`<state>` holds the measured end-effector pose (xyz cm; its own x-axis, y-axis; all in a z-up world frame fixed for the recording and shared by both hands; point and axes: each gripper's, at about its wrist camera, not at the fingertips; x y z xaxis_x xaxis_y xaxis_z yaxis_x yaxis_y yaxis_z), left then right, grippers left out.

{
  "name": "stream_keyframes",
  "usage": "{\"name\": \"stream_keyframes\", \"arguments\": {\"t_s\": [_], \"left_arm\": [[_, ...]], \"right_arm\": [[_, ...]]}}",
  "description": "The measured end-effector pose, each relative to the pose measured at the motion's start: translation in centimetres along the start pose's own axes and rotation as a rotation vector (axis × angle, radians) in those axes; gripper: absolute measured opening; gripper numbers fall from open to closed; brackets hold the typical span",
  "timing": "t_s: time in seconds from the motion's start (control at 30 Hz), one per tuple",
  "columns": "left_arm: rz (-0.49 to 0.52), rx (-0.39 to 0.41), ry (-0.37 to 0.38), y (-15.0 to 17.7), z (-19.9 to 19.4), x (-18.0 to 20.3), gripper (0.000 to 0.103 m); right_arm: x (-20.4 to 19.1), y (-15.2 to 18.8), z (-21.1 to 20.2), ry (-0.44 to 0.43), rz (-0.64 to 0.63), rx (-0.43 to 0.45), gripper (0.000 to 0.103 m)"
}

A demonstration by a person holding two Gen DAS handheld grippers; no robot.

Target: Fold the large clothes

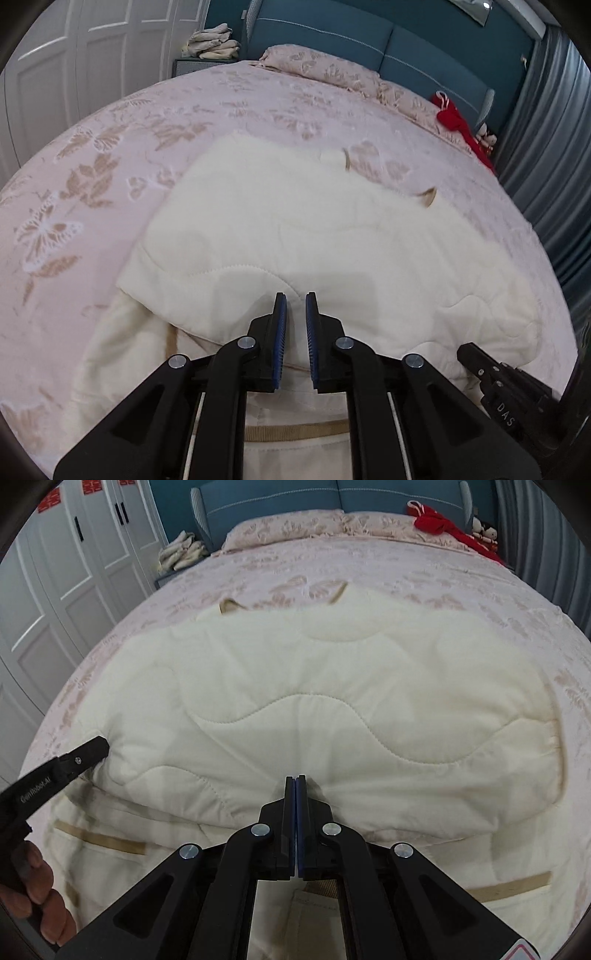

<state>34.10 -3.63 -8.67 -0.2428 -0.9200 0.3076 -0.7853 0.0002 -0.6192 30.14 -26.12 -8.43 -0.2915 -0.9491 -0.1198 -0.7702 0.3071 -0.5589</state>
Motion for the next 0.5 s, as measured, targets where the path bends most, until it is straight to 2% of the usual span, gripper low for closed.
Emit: {"name": "stream_keyframes", "arguments": {"t_s": [0.13,0.3,0.5], "left_arm": [[0.017,-0.024,-0.018,1.5,1.8,-0.5,0.01],[0.09,-0.005,-0.074,2.3,2.6,0.5,0.009],[0.133,0.011,-0.114,2.8,3.1,1.0,0.009]], "right_arm": [[-0.2,0.7,0.8,0.005,-0.008,0.005,0.0],[-0.6,1.2,1.3,0.027,-0.026,0.025,0.0],[-0.9,1.5,1.5,0.048,-0.038,0.042,0.0]]}}
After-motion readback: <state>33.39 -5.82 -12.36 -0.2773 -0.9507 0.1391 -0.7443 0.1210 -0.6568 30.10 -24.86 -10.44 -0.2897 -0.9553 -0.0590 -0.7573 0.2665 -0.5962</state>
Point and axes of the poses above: each gripper's, at about its wrist camera, not at the fingertips, and z roughly the way its jaws point, x to its right, y to its underside, and after that the axes turned 4 degrees about y, right-handed
